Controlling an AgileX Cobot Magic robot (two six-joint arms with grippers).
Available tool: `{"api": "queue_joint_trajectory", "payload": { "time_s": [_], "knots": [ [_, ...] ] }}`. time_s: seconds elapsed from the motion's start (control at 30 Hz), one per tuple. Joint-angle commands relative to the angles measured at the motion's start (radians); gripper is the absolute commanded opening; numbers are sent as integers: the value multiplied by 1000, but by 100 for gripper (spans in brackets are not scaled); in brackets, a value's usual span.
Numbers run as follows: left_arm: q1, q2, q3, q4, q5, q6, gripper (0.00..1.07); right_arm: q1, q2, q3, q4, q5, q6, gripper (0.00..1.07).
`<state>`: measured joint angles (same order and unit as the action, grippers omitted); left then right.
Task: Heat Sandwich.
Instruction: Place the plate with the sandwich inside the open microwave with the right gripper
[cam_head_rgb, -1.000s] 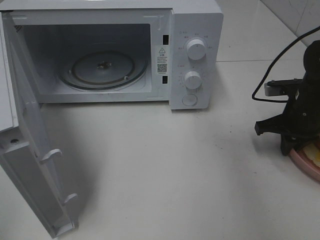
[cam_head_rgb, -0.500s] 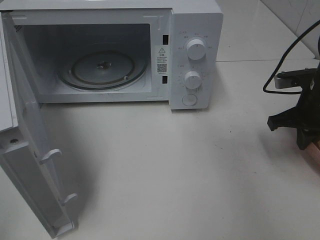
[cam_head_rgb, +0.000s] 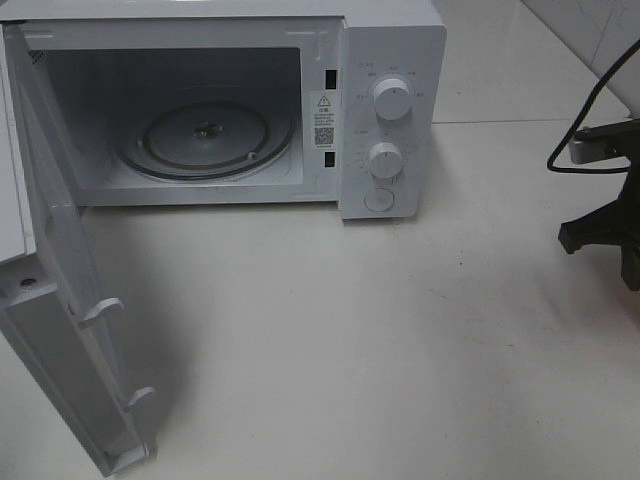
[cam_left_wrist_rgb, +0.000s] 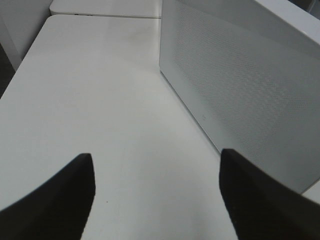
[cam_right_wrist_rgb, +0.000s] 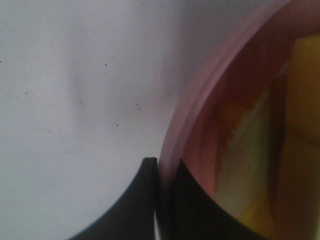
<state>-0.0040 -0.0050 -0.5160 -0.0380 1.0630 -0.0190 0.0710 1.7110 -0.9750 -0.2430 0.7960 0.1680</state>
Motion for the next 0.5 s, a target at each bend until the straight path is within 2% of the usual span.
{"api": "queue_joint_trajectory", "payload": {
  "time_s": [0.03,0.33,0.5],
  "knots": [
    [-7,-23,1,-1,5,1,67,2,-55,3,-34,40,-14,0],
    [-7,-23,1,-1,5,1,67,4,-140,3,-40,81,-36,0],
    [-7,-23,1,-1,5,1,67,60,-152,3,-63,104,-36,0]
  ]
}}
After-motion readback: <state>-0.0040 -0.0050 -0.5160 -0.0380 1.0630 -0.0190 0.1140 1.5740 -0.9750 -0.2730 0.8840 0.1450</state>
